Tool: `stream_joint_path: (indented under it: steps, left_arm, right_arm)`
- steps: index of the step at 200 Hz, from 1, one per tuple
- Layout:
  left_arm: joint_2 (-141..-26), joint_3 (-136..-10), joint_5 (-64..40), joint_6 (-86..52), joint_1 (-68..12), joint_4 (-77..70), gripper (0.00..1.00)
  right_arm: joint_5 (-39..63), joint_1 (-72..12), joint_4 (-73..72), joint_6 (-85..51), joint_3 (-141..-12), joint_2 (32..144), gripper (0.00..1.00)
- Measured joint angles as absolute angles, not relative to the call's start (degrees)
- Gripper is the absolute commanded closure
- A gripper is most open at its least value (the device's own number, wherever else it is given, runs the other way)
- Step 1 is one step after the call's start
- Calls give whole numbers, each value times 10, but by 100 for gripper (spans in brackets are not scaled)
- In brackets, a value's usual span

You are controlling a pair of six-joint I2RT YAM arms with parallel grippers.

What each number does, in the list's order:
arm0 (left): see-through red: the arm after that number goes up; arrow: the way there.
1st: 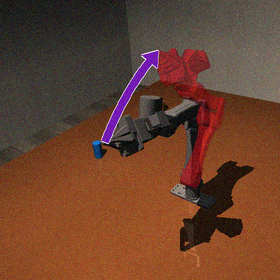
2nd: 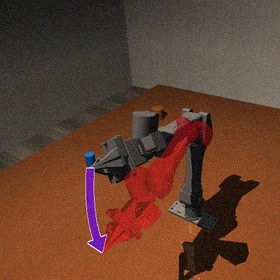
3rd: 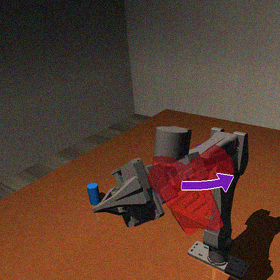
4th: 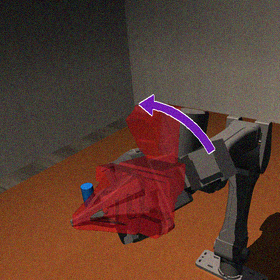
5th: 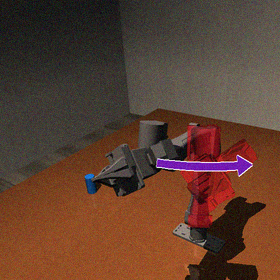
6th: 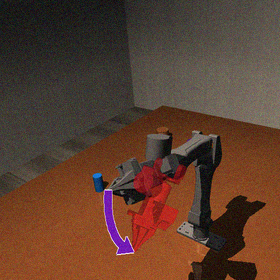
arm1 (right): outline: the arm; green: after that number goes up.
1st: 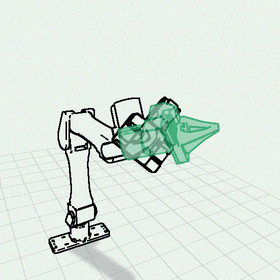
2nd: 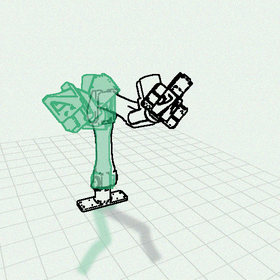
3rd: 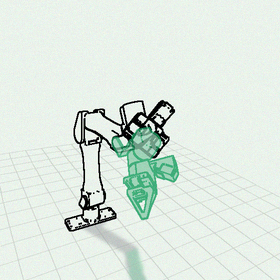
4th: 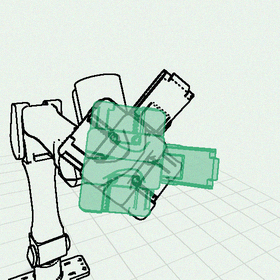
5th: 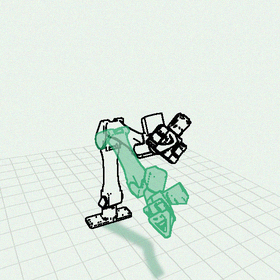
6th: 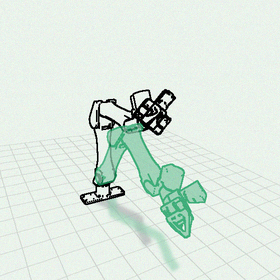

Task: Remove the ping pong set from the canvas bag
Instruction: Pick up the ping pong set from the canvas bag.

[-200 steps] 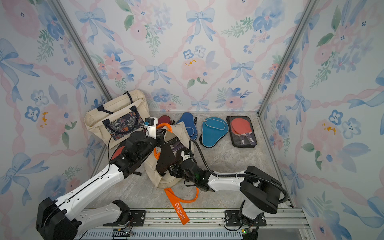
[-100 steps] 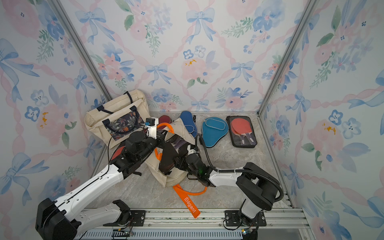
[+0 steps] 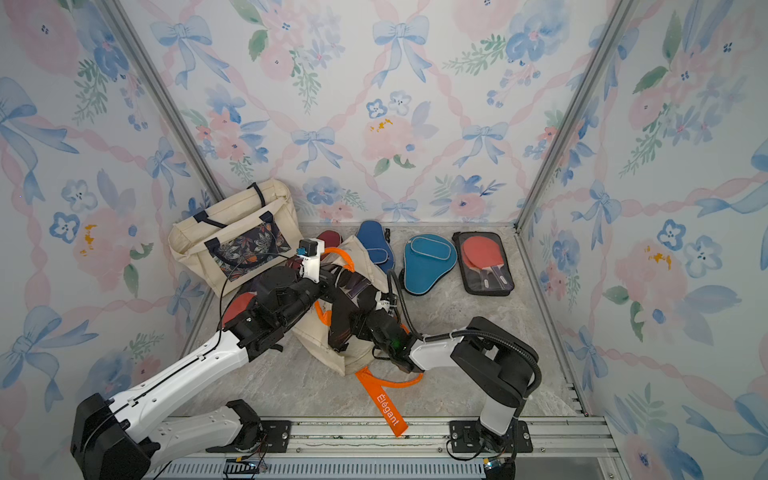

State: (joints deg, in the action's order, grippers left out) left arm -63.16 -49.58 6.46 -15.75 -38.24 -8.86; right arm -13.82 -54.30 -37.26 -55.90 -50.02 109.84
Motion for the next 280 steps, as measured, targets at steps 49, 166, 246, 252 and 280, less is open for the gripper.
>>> stream_joint_path:
  steps: [49, 166, 246, 252, 280]
  left_arm:
    - [-632, -496, 70, -157, -390, -89, 100]
    - [-631, -496, 77, -157, -391, -86, 100]
    - [-628, -496, 90, -157, -404, -80, 100]
    - [-628, -496, 92, -157, -404, -80, 100]
    - [-624, -495, 98, -154, -404, -77, 100]
  right_arm:
    - [-126, -542, -479, -548, -508, 1136, 30]
    - [-83, -542, -556, -562, -575, 1233, 30]
    - [-81, -542, -511, -577, -634, 1268, 44]
    - [-81, -542, -511, -573, -634, 1268, 51]
    - [-77, -542, -519, -563, -635, 1268, 70]
